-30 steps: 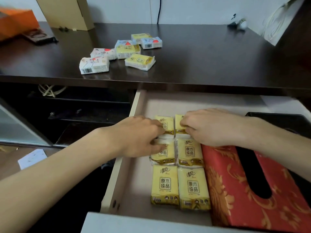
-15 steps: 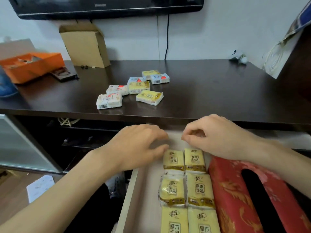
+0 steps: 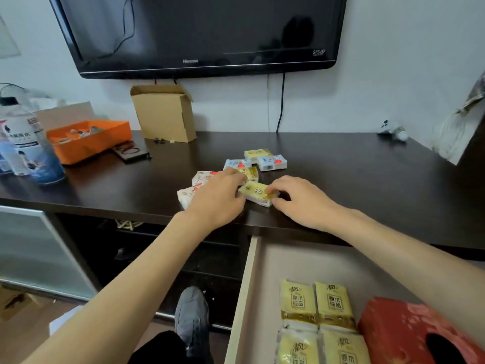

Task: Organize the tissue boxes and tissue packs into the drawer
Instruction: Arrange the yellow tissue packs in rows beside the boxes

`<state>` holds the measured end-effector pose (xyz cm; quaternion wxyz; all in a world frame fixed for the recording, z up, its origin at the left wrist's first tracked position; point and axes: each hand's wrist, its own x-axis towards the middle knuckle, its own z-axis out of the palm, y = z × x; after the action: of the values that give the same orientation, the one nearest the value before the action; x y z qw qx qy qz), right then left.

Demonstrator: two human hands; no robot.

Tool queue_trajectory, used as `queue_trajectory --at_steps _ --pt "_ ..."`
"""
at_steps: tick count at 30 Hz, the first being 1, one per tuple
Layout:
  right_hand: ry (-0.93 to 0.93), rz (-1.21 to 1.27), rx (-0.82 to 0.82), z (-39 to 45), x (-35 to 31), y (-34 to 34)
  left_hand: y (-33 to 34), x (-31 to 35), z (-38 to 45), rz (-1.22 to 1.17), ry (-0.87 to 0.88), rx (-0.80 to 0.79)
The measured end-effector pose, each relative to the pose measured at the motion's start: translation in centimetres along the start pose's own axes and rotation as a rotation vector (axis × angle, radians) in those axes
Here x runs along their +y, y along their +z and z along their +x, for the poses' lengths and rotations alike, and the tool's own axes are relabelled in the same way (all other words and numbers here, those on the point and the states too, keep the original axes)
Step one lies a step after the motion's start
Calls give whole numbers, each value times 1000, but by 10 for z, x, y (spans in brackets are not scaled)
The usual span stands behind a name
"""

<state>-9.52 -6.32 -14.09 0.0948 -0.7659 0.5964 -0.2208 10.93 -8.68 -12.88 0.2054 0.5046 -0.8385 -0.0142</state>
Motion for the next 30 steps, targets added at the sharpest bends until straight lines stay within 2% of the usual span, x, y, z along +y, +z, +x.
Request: queue_trajectory --at_steps 4,10,12,16,24,30 --pt "-25 -161 17 -12 11 -2 11 4 12 103 69 -6" --pt "-21 -405 86 -51 25 -31 22 8 31 138 13 -114" --pt "-5 -383 85 -61 29 -37 28 12 30 155 14 -128" --pt "-5 -252 77 -72 40 -42 33 18 18 82 73 -53" --pt "132 51 -81 -68 48 -57 25 43 -12 -60 223 41" --pt "128 69 14 -90 42 -59 21 50 -21 -95 229 124"
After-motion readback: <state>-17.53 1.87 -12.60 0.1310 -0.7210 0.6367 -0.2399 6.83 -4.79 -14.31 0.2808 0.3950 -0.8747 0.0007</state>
